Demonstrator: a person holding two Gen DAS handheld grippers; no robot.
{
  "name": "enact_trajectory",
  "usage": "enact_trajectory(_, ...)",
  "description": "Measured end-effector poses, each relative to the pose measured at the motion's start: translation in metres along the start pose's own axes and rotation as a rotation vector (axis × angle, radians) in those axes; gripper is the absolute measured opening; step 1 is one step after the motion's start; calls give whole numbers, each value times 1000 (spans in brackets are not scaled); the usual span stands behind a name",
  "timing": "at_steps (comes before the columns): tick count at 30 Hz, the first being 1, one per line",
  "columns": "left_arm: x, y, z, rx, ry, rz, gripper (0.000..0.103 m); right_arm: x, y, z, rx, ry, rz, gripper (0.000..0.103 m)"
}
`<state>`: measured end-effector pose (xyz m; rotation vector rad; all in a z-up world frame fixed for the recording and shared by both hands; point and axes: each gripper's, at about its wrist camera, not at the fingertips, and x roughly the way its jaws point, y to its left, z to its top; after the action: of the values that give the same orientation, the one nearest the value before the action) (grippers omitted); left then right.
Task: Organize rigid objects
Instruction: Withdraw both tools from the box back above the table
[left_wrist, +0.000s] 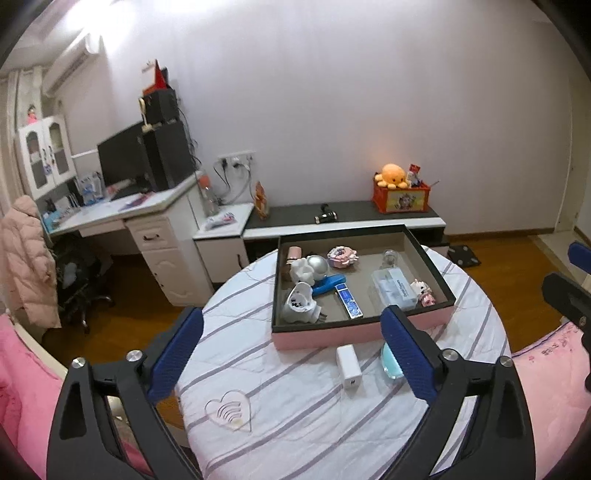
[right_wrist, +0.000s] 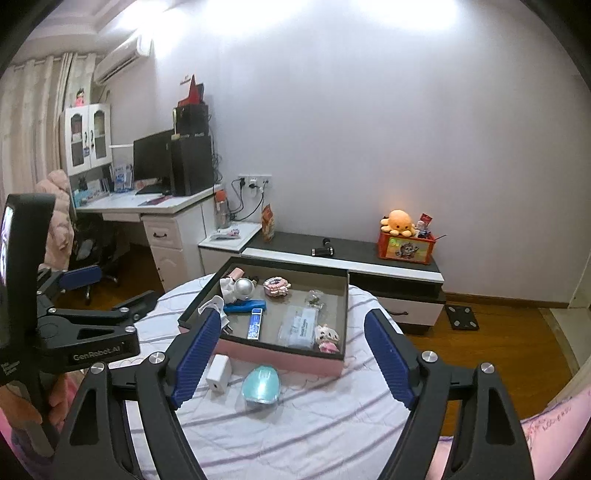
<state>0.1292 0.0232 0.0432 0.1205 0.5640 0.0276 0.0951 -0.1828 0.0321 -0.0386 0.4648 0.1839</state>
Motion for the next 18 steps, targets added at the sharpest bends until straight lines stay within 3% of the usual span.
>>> enact_trajectory(12, -51, -2, -43, -15, -88, -14, 103, -44, -2, -39, 22, -30, -6, 88)
enact_trajectory(15, -51, -2, -50, -25, -83, -21, 103, -45, -1, -43, 15, -35, 1, 95)
enact_trajectory(16, -50, -3, -52, -27, -79, -22, 103, -46, -1, -45, 18, -40, -3, 103)
enact_trajectory(18, -47, -2, -55, -32, -72, -23, 103, -48, -2, -50, 27, -49, -4, 103)
